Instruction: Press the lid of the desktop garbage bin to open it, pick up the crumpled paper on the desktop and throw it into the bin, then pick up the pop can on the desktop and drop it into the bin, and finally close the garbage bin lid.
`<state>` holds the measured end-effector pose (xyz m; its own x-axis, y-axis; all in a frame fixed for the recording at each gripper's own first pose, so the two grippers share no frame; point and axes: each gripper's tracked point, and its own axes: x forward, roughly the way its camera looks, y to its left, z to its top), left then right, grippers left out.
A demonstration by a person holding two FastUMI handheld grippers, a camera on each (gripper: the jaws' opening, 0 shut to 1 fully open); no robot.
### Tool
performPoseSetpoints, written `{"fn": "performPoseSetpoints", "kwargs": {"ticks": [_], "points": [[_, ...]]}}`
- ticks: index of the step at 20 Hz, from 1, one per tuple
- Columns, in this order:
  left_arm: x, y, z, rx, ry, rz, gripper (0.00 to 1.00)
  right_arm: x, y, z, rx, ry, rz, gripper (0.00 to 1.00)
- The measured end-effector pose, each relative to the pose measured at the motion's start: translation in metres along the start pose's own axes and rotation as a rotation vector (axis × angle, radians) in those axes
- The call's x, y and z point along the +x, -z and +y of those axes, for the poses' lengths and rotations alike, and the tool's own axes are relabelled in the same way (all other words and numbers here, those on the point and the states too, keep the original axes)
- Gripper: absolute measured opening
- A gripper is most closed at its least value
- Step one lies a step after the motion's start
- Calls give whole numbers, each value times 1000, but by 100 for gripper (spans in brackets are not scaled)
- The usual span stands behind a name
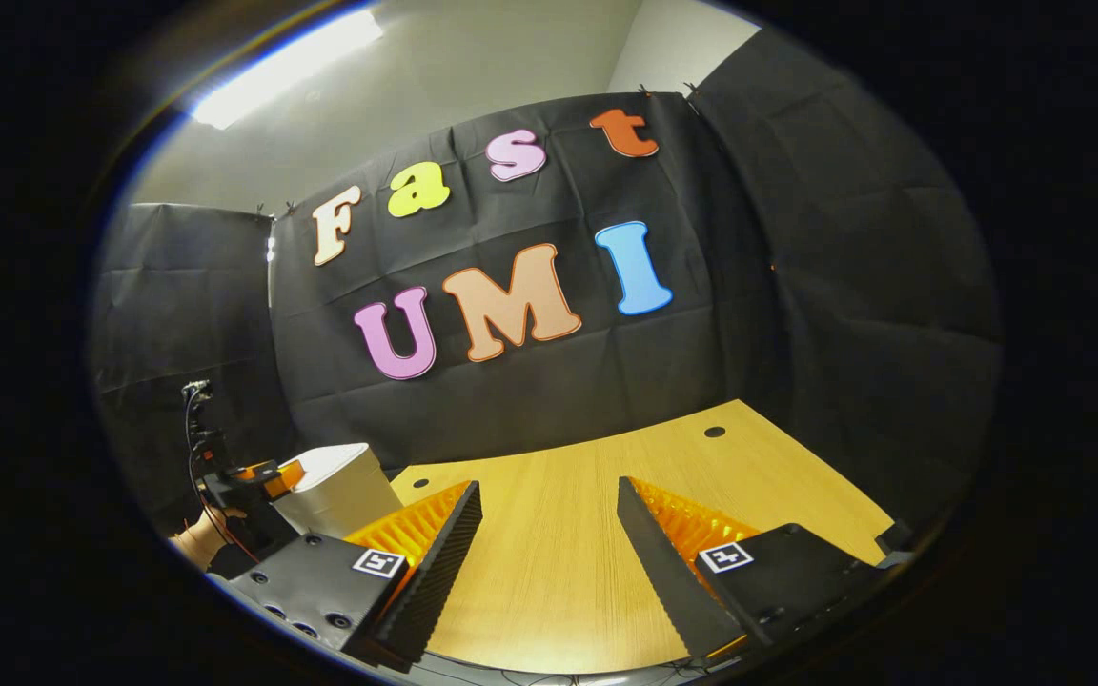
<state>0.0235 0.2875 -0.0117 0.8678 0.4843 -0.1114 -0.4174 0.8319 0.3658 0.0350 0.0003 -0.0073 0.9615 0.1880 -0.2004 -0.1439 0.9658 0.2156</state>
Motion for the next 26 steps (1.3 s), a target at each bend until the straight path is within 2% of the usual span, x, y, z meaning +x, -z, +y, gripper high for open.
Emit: {"fn": "performPoseSetpoints", "kwargs": {"ticks": [4, 5, 6, 7, 8, 10, 16, 18, 21, 23, 24, 26], "points": [[-5, -2, -1, -35, -4, -40, 99, -4, 9, -5, 20, 12, 17, 96], [-3, -3, -2, -37, -3, -45, 94, -7, 6, -6, 22, 14, 9, 96], [-3, -5, -3, -27, -2, -69, 99, -10, 3, -5, 25, 9, 1, 96], [-5, -9, -1, -28, -2, -92, 98, -13, 0, -5, 23, 8, -5, 96], [-5, -12, 0, -27, -6, -98, 93, -13, -1, -8, 17, 13, -9, 96], [-5, -10, -1, -39, -11, -88, 91, -14, -5, -10, 15, 19, -13, 96], [-14, -20, -5, -168, 3, -96, 95, -12, -11, -5, 13, 15, -22, 95], [-24, -41, -3, -211, -11, -145, 93, -9, -11, -4, 10, 20, -26, 96], [-47, -101, -3, -142, -36, -314, 93, -9, -21, 6, 22, 3, -58, 96], [-62, -123, -17, -62, -18, -349, 92, -8, -27, 7, 30, 0, -84, 95], [-71, -130, -29, -40, 4, -354, 92, -9, -27, 9, 38, -4, -90, 95], [-89, -136, -66, -64, 76, -351, 92, -10, -23, 9, 54, -3, -85, 96]]}}
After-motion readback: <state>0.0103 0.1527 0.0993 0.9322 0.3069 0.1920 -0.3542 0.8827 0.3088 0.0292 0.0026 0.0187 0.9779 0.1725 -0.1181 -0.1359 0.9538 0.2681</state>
